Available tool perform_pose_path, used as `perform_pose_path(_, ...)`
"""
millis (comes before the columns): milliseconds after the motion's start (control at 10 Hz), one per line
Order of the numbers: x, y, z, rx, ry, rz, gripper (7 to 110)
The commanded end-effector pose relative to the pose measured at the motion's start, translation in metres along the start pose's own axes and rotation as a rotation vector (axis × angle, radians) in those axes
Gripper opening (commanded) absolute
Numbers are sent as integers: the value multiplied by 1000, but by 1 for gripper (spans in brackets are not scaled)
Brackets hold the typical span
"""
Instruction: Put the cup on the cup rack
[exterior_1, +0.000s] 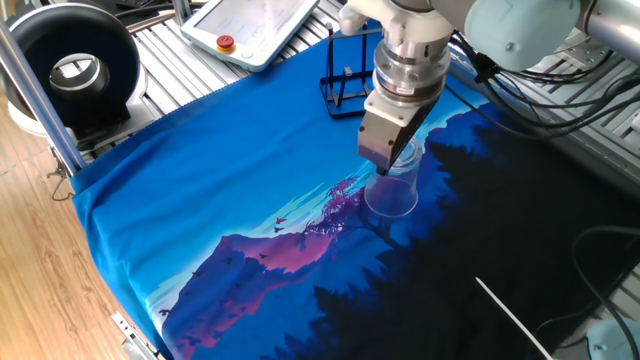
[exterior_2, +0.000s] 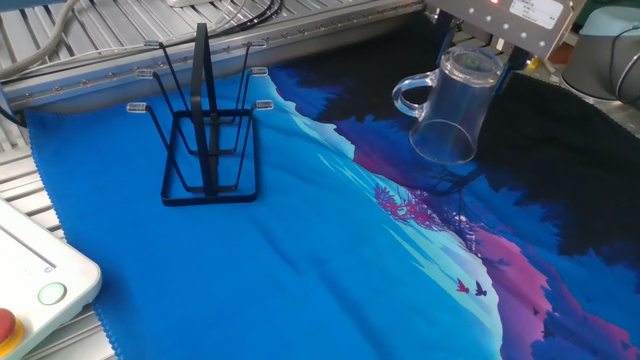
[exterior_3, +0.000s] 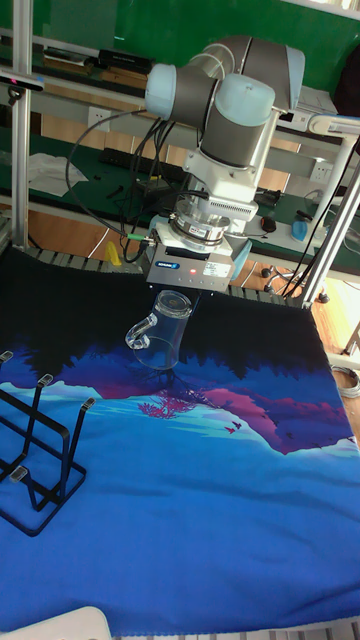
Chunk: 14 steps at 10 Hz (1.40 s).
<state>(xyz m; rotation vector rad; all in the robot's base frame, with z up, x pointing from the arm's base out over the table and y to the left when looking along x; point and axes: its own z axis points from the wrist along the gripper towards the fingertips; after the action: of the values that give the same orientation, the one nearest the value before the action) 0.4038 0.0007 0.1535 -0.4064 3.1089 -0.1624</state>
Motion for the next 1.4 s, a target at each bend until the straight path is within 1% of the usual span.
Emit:
perform_pose_path(0, -2, 5, -1, -18, -4, 10, 22)
perform_pose_path(400, -2, 4, -1, -15, -3, 24, 22)
perform_pose_path(700, -6, 6, -1, -24, -19, 35, 22)
perform_pose_path(900, -12, 11, -2, -45, -43, 40, 22)
perform_pose_path(1000, -12, 12, -2, -48, -44, 43, 22)
perform_pose_path(1100, -14, 16, -2, -64, -50, 36, 22)
perform_pose_path(1300, -17, 9, 0, -39, -47, 33, 22)
